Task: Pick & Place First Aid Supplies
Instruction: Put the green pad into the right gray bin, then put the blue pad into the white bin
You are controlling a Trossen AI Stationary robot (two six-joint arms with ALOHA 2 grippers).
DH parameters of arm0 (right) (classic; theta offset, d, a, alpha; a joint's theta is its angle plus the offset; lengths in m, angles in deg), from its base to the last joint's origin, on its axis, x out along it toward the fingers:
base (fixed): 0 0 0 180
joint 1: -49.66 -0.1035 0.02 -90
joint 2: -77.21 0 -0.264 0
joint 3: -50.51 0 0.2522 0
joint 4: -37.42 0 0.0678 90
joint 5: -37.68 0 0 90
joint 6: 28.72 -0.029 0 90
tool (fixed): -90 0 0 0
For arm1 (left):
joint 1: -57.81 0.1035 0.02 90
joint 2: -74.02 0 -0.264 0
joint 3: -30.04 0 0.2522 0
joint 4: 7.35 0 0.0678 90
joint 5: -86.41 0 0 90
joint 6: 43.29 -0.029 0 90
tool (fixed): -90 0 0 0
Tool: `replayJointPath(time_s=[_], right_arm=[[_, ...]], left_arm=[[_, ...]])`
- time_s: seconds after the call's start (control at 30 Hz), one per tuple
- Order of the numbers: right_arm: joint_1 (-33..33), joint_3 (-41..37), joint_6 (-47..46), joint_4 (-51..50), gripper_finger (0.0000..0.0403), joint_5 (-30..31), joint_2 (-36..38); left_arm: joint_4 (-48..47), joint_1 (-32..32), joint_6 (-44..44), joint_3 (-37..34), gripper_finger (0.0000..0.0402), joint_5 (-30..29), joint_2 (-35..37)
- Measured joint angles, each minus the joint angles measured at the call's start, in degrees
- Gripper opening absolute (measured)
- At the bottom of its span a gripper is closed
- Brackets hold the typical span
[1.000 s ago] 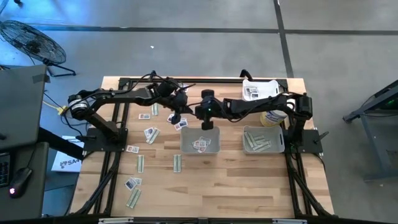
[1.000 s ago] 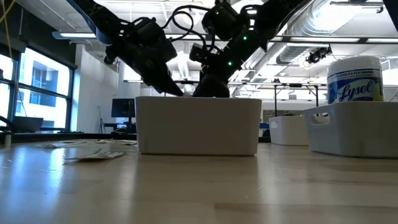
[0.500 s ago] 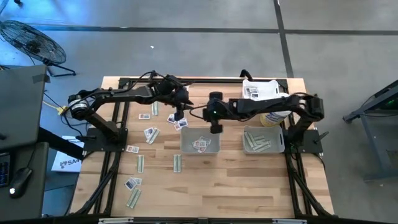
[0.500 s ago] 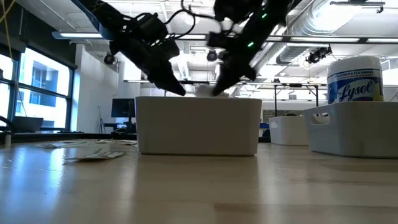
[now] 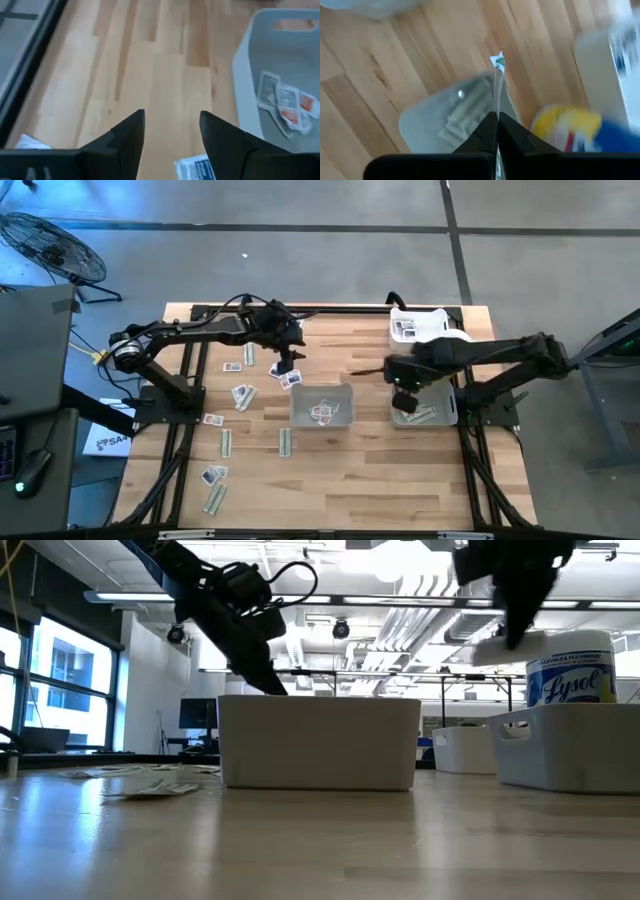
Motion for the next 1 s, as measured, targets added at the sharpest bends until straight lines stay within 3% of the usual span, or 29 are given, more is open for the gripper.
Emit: replayJointPath(time_s=[0.1,0.3,0.53,0.8,1.0], right_arm=[[-3.2,-2.6,-8.5,-2.0,0.0001,-0.7,2.0],[-7.5,-17.4,-16.3,5.3,0.0003,-7.1,4.1],[-5.1,-26.9,-20.4,11.8,0.0028,-7.2,3.9],[-3.3,-21.7,-16.1,10.1,0.0091,-4.1,3.9],[-4.0,-12.8,-10.1,10.8,0.0121,2.7,3.9]], left_arm=[[1.3,0.0,1.0,0.0,0.0188,-0.4,0.0],[2.8,0.0,1.1,0.0,0.0188,-0.8,0.0],[-2.0,0.1,1.5,0.0,0.0188,-8.2,0.0],[-5.5,1.0,3.3,0.0,0.0188,-9.5,0.0],[1.5,9.3,8.8,0.0,0.0188,-7.4,-0.9]])
